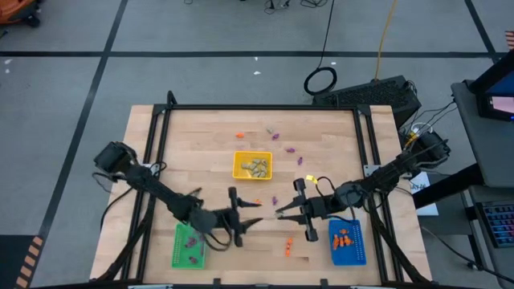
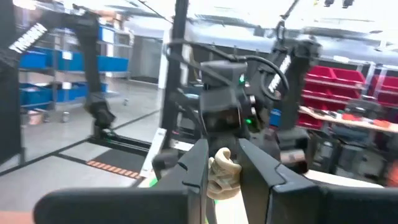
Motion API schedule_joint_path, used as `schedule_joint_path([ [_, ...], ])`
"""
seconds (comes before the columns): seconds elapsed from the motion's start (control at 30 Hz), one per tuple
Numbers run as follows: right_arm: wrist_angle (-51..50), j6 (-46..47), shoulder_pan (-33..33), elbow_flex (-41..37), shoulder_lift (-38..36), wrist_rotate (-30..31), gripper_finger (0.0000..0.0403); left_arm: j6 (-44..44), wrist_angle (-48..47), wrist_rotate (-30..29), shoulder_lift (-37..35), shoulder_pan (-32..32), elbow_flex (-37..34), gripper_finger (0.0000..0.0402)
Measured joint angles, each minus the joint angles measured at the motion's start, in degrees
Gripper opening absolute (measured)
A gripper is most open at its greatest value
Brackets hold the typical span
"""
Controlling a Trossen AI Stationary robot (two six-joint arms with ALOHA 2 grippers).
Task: Sort Halloween decoration
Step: Put the white skull toy in the yellow basket
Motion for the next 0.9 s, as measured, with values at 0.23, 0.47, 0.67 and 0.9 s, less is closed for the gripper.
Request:
schedule_joint_path([
  [0.23,-0.3,-2.8,-4.0,0.0,0.1,0.0,0.0047,1.5,6.7,0.9,-8.9,1.1,-7.5,0.0202],
  [0.47,-1.6,-4.6,-7.0,0.0,0.1,0.0,0.0047,5.2,12.7,1.3,-13.5,0.6,-13.5,0.0202],
  [0.67,-3.1,-11.4,-8.6,0.0,0.1,0.0,0.0047,5.6,18.4,1.2,-13.7,2.8,-17.9,0.0202],
  [0.9,-5.8,-23.4,-9.9,0.0,0.1,0.1,0.0047,4.5,18.2,1.2,-13.7,4.2,-18.1,0.0202],
])
